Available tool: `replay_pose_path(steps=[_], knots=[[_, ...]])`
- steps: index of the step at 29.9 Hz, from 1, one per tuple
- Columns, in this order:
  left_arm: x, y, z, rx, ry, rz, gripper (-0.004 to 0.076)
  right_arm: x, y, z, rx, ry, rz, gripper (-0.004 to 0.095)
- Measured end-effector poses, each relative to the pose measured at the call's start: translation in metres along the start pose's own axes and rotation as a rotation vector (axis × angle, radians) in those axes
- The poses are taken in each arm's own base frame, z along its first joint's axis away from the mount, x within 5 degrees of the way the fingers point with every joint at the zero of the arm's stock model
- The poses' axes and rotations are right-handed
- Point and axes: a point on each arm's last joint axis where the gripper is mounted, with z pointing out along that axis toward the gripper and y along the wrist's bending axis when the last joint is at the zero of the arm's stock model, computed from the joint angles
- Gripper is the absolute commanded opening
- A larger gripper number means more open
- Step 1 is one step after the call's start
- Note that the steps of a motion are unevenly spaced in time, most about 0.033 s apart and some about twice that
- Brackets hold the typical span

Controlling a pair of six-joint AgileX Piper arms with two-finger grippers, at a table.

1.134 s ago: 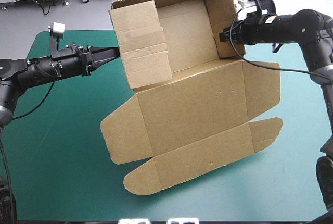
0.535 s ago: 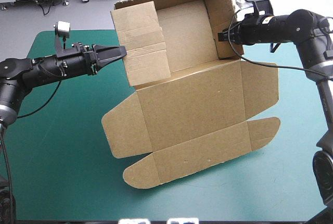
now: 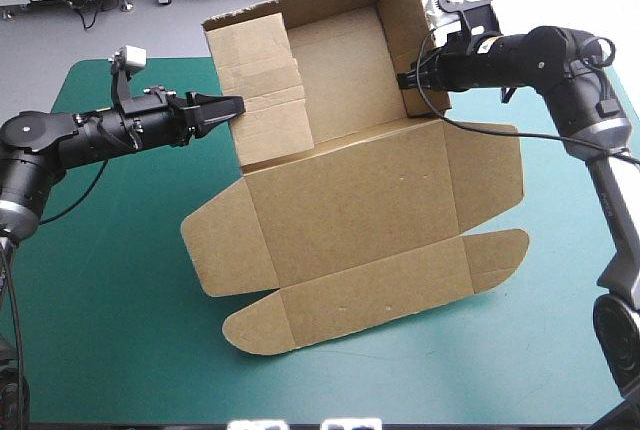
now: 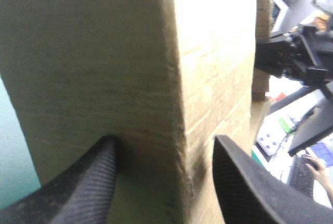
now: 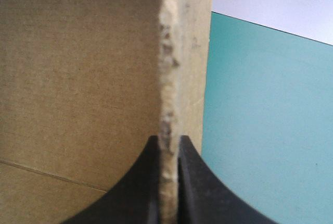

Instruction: Fold the box

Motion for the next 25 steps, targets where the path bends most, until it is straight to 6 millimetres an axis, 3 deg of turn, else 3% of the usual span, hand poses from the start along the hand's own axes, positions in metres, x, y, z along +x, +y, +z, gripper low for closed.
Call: replay_pose_path(steps=[9, 13, 19, 25], knots=[[-0.002, 0.010, 0.009, -0.185, -0.046, 0.100, 0.0204, 0.000, 0.018, 0.006, 0.007, 0.005, -0.014, 0.0001], [-0.007, 0.016, 0.008, -0.257, -0.090, 0.126, -0.0007, 0.000, 0.030, 0.008, -0.010, 0.010, -0.007, 0.0002], [-0.006, 0.020, 0.008, -0.320, -0.066, 0.187, -0.0009, 0.005, 0.048, 0.012, 0.016, 0.060, 0.017, 0.0000], [-0.008, -0.007, 0.020, -0.374, 0.086, 0.319, -0.0009, 0.018, 0.047, 0.010, 0.091, 0.190, 0.075, 0.0000]])
